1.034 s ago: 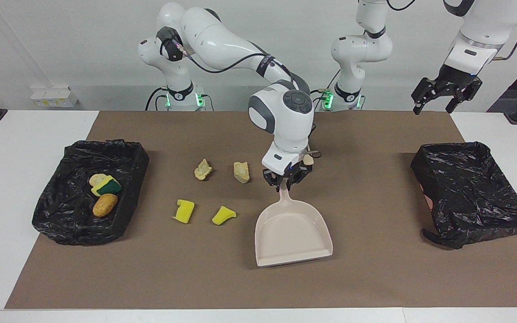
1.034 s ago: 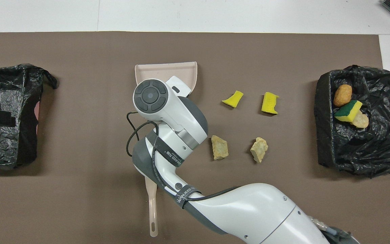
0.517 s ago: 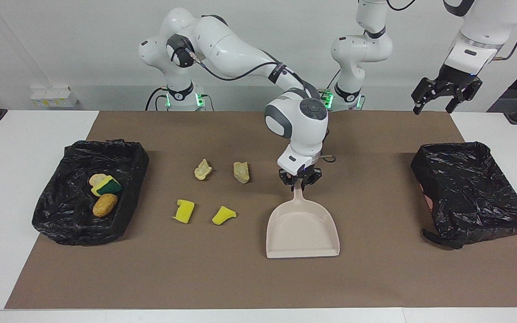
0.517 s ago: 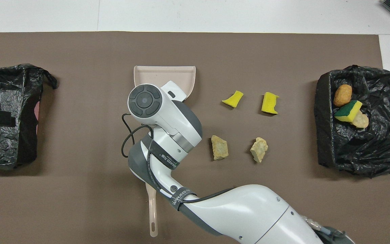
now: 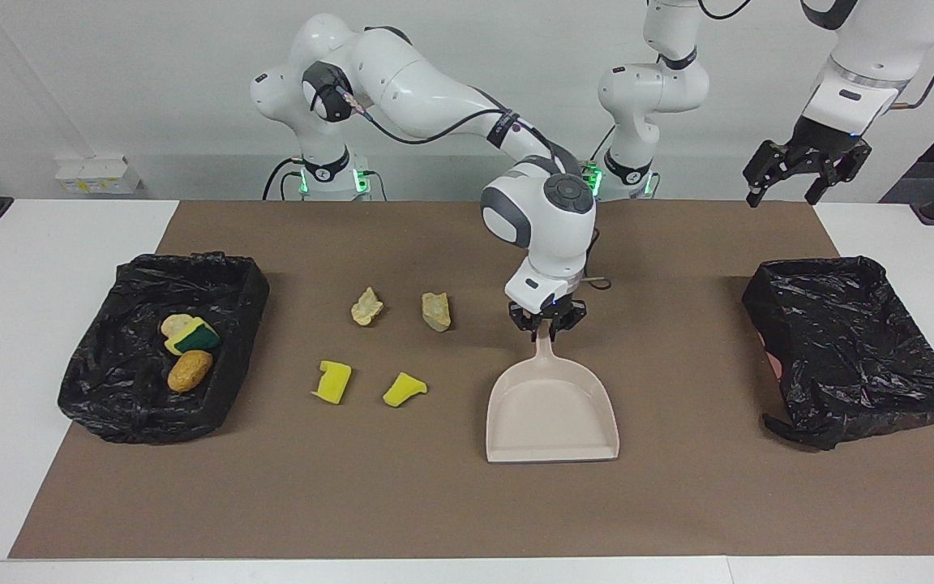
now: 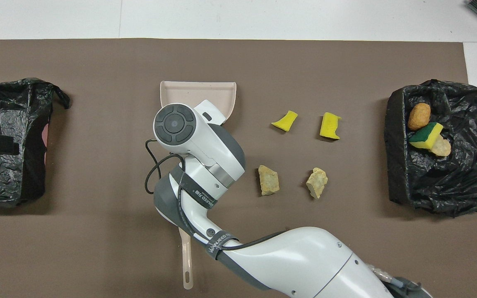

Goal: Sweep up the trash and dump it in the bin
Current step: 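Set down the dustpan and withdraw the right gripper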

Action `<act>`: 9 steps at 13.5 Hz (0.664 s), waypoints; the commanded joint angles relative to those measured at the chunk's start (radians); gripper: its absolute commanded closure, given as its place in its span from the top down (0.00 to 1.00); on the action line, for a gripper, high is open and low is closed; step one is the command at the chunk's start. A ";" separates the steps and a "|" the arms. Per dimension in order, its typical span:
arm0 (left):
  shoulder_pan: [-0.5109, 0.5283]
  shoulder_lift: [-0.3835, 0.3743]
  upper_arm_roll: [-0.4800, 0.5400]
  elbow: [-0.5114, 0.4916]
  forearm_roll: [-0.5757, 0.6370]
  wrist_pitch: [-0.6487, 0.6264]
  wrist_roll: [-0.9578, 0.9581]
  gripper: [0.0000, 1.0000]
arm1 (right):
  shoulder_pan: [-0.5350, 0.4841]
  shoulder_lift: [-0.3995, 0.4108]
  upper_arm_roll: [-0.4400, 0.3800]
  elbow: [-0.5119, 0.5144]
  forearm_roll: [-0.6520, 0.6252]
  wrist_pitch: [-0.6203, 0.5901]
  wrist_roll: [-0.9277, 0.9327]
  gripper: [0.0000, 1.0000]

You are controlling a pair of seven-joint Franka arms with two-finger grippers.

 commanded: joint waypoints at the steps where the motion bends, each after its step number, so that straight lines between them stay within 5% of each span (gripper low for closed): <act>1: 0.011 0.006 -0.005 0.018 0.004 -0.022 -0.001 1.00 | -0.001 0.002 0.003 0.016 0.013 0.012 0.026 0.31; 9: 0.011 0.006 -0.005 0.018 0.004 -0.022 -0.001 1.00 | -0.001 -0.124 0.004 -0.034 0.033 -0.009 0.031 0.63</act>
